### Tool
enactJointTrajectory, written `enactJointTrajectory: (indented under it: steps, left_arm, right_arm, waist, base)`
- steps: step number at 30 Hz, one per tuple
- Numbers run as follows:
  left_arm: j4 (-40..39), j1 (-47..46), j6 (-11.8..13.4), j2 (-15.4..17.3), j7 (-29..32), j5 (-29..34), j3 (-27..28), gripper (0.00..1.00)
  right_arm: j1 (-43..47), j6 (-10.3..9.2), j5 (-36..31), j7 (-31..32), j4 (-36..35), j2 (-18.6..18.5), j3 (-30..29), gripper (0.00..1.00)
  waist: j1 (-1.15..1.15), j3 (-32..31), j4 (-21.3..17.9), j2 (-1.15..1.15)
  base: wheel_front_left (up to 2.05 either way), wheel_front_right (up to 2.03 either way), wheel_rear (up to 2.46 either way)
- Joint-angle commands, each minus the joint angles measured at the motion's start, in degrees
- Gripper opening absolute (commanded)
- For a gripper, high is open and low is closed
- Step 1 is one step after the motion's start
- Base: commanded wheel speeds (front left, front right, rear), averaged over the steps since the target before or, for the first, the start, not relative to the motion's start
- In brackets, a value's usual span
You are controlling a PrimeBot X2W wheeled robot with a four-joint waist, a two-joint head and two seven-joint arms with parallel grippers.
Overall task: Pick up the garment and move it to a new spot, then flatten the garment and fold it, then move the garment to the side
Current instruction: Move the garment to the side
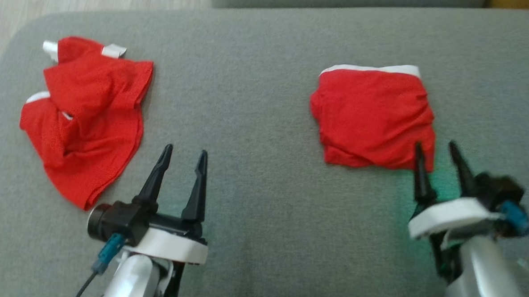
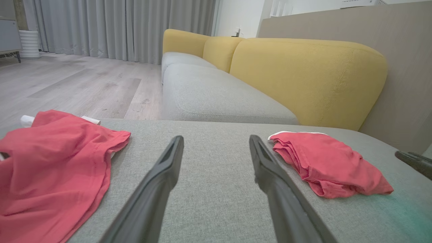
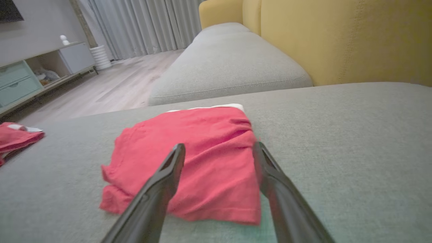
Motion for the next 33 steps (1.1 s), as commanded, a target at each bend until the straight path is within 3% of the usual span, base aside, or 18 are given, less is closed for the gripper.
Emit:
enactJointTrajectory:
  steps: [1,16,19,21,26,32,33]
  left_arm:
    - [-2.08,-2.68,-0.3,0.15,-0.3,0.06,1.21,1.0]
    - [-1.49,-5.49,-0.61,0.15,-0.3,-0.31,-0.13,1.0]
    - [-1.43,-5.55,-0.57,0.15,-0.3,-0.34,0.1,1.0]
    - [-1.32,-5.51,-0.59,0.15,-0.3,-0.29,0.32,1.0]
    - [-1.09,-4.75,-0.41,0.15,-0.3,-0.14,1.29,1.0]
    - [-1.59,-4.01,-0.29,0.15,-0.3,-0.33,1.54,1.0]
    - [-1.59,-4.01,-0.29,0.15,-0.3,-0.33,1.54,1.0]
  right_arm:
    - [-3.33,0.37,-0.64,0.23,-1.35,-0.1,0.54,1.0]
    - [-20.13,0.37,-8.61,10.19,18.59,-0.1,-14.81,1.0]
    - [-21.6,0.37,-9.91,11.59,22.89,-0.1,-14.9,1.0]
    - [-22.09,0.37,-10.96,11.54,24.69,-0.1,-13.82,0.0]
    - [-22.2,0.37,-16.2,10.15,25.54,-0.69,-11.92,0.0]
    - [-22.1,0.37,-22.39,10.9,25.68,-9.26,-8.48,0.0]
    - [-22.1,0.37,-22.39,10.9,25.68,-9.26,-8.48,0.0]
  waist:
    - [0.0,1.25,1.1,0.0]
    - [0.0,6.67,6.33,0.0]
    - [0.0,6.7,6.88,0.0]
    - [0.0,6.53,7.01,0.0]
    - [0.0,4.92,6.01,0.0]
    - [0.0,3.3,4.33,0.0]
    - [0.0,3.3,4.33,0.0]
  base:
    - [0.0,0.0,0.0]
    - [0.0,0.0,0.0]
    - [0.0,0.0,0.0]
    - [0.0,0.0,0.0]
    - [0.0,0.0,0.0]
    - [0.0,0.0,0.0]
    - [0.0,0.0,0.0]
